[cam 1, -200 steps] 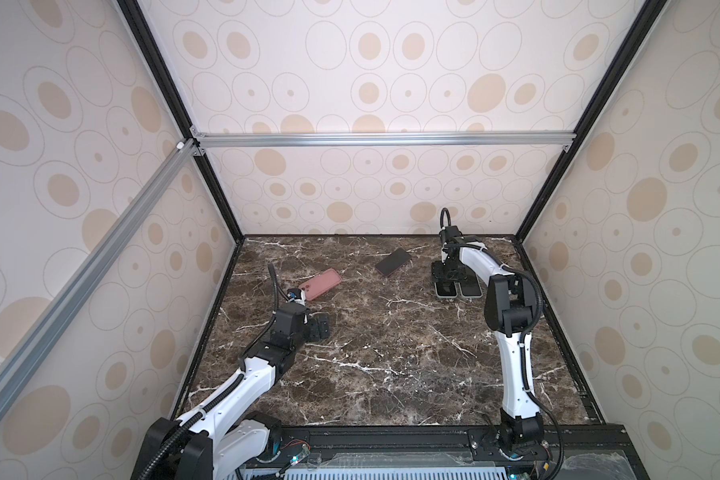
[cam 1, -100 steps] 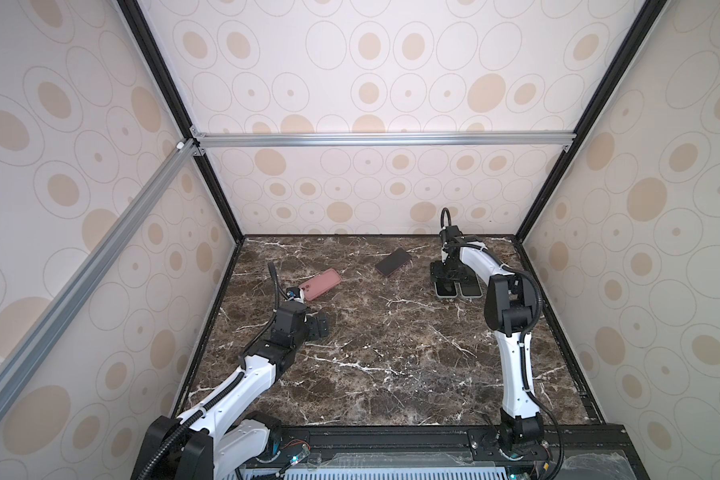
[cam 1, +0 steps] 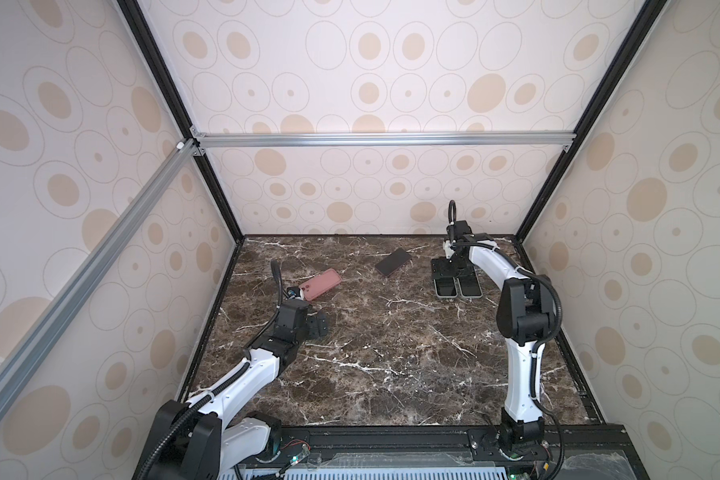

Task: Put the phone into the phone case
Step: 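Open the right gripper and raise it while the left gripper moves toward the pink case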

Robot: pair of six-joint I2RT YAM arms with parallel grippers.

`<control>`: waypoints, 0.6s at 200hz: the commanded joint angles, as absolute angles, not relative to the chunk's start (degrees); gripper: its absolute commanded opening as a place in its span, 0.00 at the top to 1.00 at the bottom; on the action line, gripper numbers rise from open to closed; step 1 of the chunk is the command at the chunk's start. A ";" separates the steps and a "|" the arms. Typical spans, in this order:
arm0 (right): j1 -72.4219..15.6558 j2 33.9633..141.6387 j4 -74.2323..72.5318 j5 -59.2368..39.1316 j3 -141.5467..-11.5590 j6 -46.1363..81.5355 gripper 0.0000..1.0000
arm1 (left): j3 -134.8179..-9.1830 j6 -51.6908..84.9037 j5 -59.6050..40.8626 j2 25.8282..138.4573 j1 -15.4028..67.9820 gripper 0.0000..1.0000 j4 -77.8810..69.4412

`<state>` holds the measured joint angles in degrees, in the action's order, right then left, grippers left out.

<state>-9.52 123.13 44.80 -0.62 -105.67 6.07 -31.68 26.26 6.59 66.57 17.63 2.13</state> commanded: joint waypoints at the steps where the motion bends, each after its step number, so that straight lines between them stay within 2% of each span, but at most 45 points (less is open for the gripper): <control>1: -9.41 115.06 40.44 -4.36 -99.62 2.80 0.04 | -36.61 27.05 7.25 69.44 15.75 0.00 -0.35; 45: -10.82 100.80 32.57 -9.76 -82.46 -1.95 0.07 | -43.87 28.04 3.62 79.09 11.65 0.04 -1.51; 72: -12.42 95.76 32.14 -9.91 -75.70 -4.34 0.07 | -46.96 27.53 5.56 83.14 10.78 0.06 -2.81; 120: -15.43 88.61 28.18 -13.02 -64.44 -4.00 0.08 | -52.37 30.39 8.54 92.08 8.54 0.16 -2.79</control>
<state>-14.09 92.01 30.85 -10.70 -67.96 -2.85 -49.25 27.81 6.42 88.86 9.87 -2.00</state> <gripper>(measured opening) 0.920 0.858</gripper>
